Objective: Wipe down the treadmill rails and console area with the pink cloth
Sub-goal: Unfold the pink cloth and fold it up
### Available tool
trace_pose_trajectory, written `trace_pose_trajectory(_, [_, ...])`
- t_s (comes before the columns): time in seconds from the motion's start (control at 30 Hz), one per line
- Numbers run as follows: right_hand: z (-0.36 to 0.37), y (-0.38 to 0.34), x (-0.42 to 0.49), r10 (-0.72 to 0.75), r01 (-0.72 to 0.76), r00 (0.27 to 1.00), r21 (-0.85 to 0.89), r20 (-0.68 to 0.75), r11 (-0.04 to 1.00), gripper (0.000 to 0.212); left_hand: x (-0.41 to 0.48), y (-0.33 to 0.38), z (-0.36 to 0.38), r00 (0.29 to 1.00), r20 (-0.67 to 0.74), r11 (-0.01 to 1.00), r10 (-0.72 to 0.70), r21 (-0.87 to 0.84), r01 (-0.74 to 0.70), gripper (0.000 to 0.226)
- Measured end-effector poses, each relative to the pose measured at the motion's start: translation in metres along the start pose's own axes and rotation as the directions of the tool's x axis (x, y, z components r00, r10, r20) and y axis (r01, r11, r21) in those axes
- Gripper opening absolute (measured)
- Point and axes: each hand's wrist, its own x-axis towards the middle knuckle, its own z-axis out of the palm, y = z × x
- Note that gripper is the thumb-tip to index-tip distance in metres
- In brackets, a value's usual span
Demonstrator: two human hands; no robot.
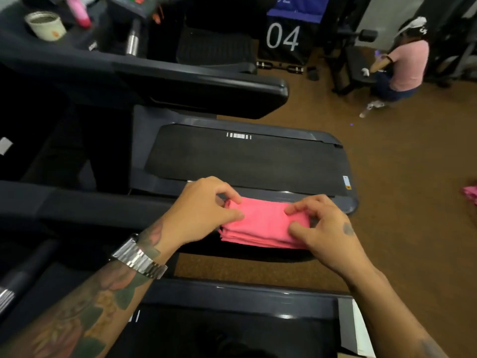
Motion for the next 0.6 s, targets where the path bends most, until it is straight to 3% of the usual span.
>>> trace_pose_trajectory(0.13, [0.001, -0.002, 0.004, -0.078, 0.083, 0.996, -0.140, 0.044, 0.987, 0.030, -0.007, -0.007, 0.000, 0.998, -0.015, 0.995, 0.068, 0.067, -0.067, 0.025])
trace_pose_trajectory(0.3, [-0.010, -0.008, 0.010, -0.091, 0.121, 0.990, -0.318, 0.108, 0.940, 0.024, -0.010, -0.005, -0.003, 0.995, 0.088, 0.945, 0.049, 0.318, -0.075, 0.040])
trace_pose_trajectory(0.37, [-0.015, -0.013, 0.012, -0.149, 0.176, 0.982, -0.285, 0.114, 0.942, 0.023, -0.010, -0.004, -0.006, 0.991, 0.119, 0.934, 0.063, 0.343, -0.101, 0.044])
trace_pose_trajectory(0.5, [-0.007, -0.027, 0.017, -0.319, 0.352, 0.931, -0.198, 0.179, 0.915, 0.050, -0.014, 0.003, -0.005, 0.976, 0.132, 0.931, 0.174, 0.302, -0.207, 0.050])
trace_pose_trajectory(0.6, [0.016, -0.024, 0.011, -0.290, 0.391, 0.909, -0.371, 0.299, 0.842, 0.066, -0.016, -0.003, 0.003, 0.948, 0.277, 0.884, 0.155, 0.390, -0.258, 0.047])
